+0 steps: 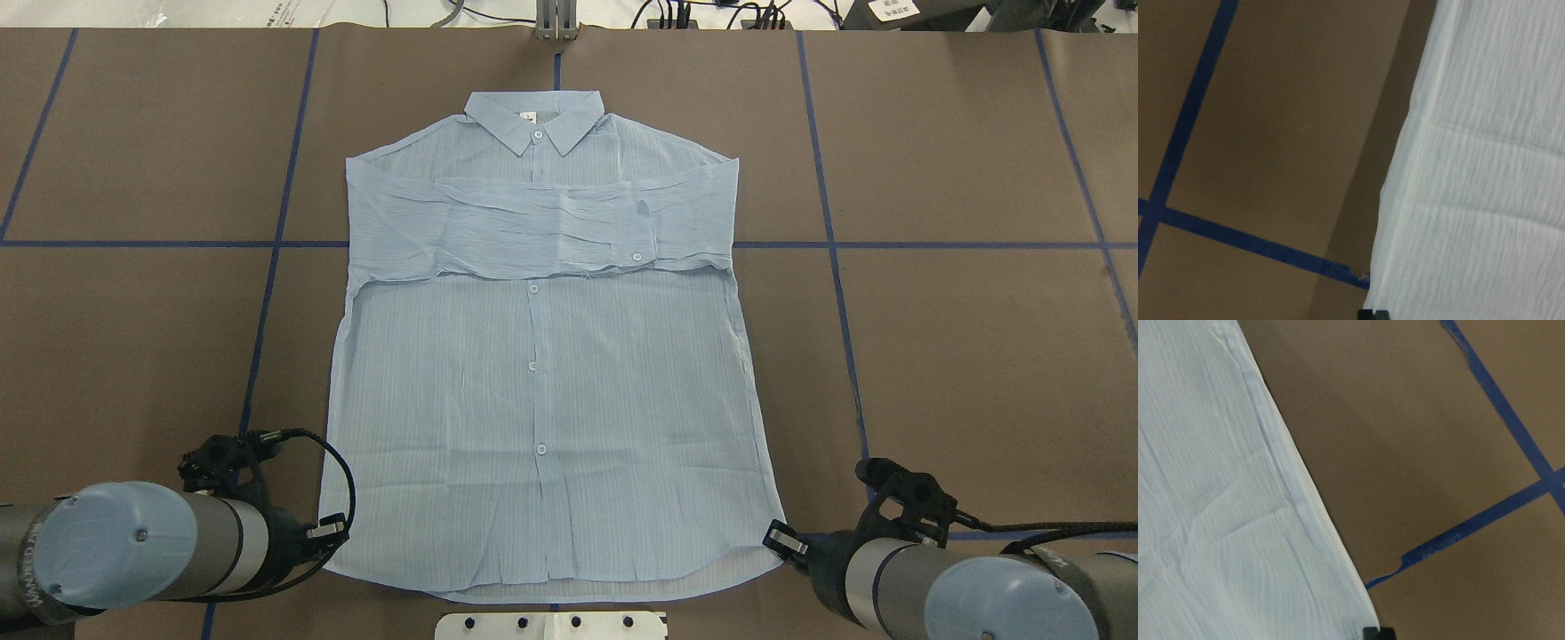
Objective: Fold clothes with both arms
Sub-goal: 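Lift the hem with both grippers and fold it toward the collar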
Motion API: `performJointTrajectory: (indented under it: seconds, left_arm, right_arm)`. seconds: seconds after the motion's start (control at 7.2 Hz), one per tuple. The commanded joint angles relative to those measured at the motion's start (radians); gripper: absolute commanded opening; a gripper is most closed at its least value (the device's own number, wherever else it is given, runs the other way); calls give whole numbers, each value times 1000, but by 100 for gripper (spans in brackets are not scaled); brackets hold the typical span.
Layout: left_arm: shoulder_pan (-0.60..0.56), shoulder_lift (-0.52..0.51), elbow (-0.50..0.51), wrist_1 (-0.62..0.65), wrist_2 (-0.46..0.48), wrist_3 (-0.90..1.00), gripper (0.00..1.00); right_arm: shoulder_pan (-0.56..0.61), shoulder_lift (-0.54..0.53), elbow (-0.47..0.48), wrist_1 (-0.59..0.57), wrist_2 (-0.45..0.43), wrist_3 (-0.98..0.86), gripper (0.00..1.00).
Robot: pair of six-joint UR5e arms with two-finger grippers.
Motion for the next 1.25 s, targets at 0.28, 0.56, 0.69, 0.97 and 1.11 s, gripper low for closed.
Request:
performJointTrajectory:
  seconds: [0.28, 0.56, 0.69, 0.97, 1.11]
  left_arm:
    - [-149, -42, -50, 48, -78, 15, 0]
    - [-335, -103, -35, 51, -219, 110, 0]
    - [-397, -174, 8, 86, -230, 123, 0]
    - [-511, -333, 105, 183, -236, 132, 0]
    - [-548, -340, 116, 182, -239, 132, 0]
  right_arm:
    - [127, 10, 60, 0, 3, -13, 0]
    - [238, 68, 53, -2, 44, -46, 0]
    - [305, 110, 43, -3, 85, -53, 0]
    - [442, 204, -42, -3, 150, -137, 0]
    - [498, 246, -93, -3, 164, -145, 0]
